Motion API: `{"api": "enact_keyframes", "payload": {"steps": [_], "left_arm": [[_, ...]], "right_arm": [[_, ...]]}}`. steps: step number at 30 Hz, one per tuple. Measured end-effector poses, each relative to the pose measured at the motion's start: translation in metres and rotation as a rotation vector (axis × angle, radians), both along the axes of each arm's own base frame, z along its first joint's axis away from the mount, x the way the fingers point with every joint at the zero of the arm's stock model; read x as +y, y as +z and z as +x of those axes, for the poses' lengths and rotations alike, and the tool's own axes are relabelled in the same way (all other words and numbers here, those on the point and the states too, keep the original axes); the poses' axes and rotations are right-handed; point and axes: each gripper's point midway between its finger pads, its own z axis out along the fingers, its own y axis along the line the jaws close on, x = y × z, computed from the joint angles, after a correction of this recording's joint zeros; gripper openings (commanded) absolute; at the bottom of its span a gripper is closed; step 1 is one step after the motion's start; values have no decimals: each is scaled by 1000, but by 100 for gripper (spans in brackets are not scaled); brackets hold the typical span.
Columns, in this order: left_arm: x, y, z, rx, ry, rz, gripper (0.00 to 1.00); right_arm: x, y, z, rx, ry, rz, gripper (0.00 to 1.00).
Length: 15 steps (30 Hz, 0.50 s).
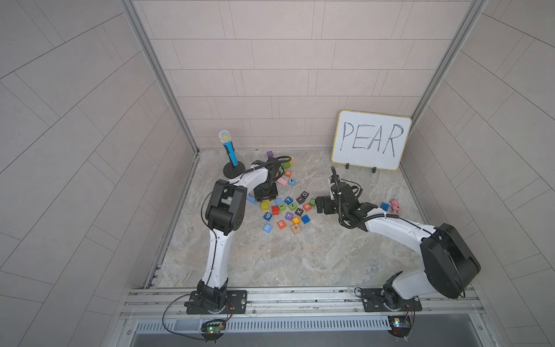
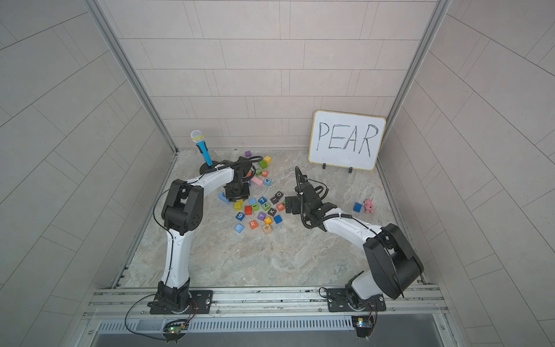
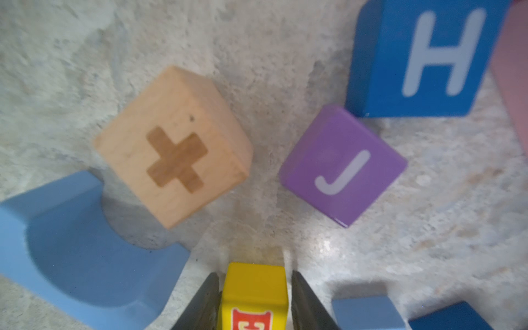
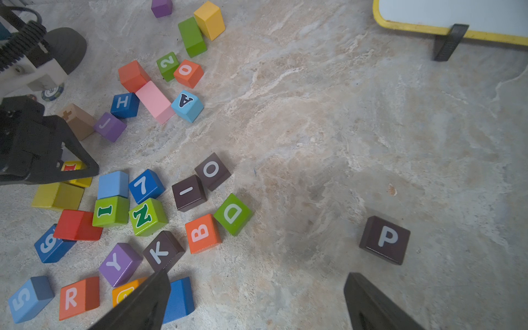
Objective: Spell the uppercase word “pear” with letter blocks
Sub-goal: Pick up the letter block from the center of the board.
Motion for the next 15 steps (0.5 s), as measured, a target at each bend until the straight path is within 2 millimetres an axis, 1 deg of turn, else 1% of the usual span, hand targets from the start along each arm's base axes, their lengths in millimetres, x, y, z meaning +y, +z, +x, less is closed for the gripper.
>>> {"api": "enact_keyframes", "payload": {"steps": [7, 15], "left_arm": [[0, 2, 1, 0, -7, 1, 39], [-4, 11, 8, -23, -13, -14, 33]], "right_arm": [[0, 0, 0, 0, -1, 1, 100], [0, -2, 0, 6, -2, 0, 100]]}}
